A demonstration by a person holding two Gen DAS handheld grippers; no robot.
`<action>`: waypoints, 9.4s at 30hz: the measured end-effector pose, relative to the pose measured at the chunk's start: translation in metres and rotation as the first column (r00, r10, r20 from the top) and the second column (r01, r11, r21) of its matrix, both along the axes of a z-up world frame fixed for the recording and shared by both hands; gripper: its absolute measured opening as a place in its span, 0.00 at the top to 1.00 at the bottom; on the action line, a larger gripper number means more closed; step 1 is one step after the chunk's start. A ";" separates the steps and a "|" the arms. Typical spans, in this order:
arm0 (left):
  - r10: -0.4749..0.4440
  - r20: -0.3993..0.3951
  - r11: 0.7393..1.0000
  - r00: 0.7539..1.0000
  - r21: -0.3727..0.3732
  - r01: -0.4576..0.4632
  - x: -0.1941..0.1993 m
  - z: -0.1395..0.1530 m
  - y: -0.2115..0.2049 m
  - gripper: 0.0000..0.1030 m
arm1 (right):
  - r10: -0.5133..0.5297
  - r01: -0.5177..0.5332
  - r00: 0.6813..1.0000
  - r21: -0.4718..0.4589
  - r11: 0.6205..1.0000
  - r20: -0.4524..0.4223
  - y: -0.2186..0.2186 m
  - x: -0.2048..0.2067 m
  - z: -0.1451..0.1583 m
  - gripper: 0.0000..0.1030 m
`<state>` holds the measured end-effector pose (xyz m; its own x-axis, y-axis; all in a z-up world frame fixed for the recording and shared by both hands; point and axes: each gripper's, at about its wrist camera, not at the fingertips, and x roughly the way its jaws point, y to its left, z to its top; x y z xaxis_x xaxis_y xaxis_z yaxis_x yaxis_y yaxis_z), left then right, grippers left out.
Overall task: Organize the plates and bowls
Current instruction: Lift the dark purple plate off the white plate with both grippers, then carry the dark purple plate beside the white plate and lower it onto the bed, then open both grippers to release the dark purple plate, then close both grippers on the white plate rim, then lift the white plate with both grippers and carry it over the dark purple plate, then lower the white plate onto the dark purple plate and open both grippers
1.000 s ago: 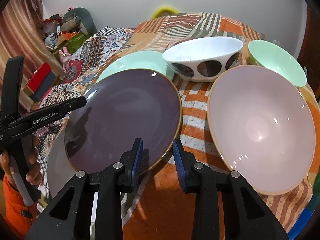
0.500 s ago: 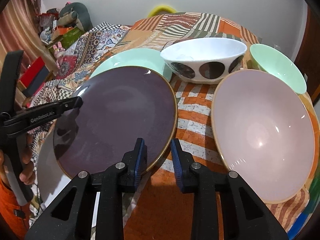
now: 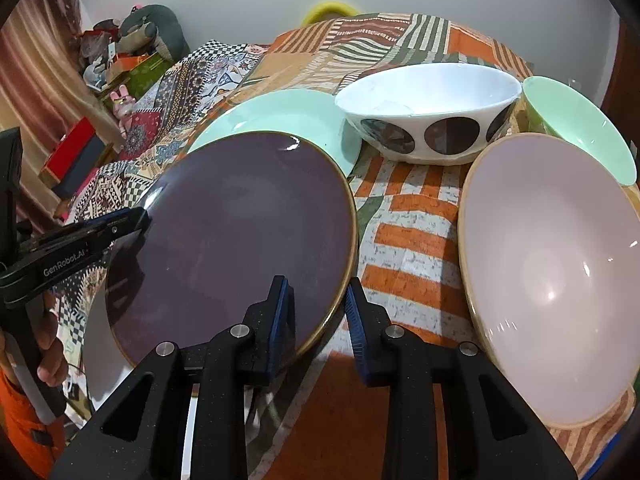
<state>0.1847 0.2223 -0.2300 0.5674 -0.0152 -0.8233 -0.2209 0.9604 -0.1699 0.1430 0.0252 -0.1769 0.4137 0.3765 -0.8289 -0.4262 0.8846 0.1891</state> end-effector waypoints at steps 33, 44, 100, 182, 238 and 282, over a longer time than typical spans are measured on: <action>-0.035 0.071 0.999 0.997 -0.003 0.036 -0.070 0.063 -0.050 0.77 | -0.008 0.003 0.994 0.041 0.999 0.108 -0.035 -0.047 0.056 0.75; -0.060 0.073 0.998 0.996 0.019 0.058 -0.109 0.081 -0.086 0.77 | -0.020 0.011 0.989 0.066 0.998 0.147 -0.057 -0.075 0.072 0.75; -0.238 -0.237 0.968 0.942 0.022 0.250 -0.055 0.002 -0.199 0.76 | -0.175 0.183 0.981 0.091 0.979 -0.089 -0.168 -0.092 -0.001 0.75; 0.150 -0.073 0.975 0.986 -0.155 -0.159 -0.154 -0.026 -0.004 0.73 | 0.170 -0.179 0.981 -0.096 0.979 -0.096 0.037 -0.032 -0.009 0.72; 0.099 0.076 0.994 0.992 -0.046 -0.096 -0.156 0.055 -0.044 0.73 | 0.131 -0.131 0.991 0.059 0.990 -0.002 -0.003 -0.068 0.051 0.78; -0.209 -0.101 0.978 0.973 -0.028 0.207 -0.118 0.030 -0.179 0.73 | -0.117 0.124 0.990 0.083 0.989 -0.084 -0.145 -0.106 0.030 0.78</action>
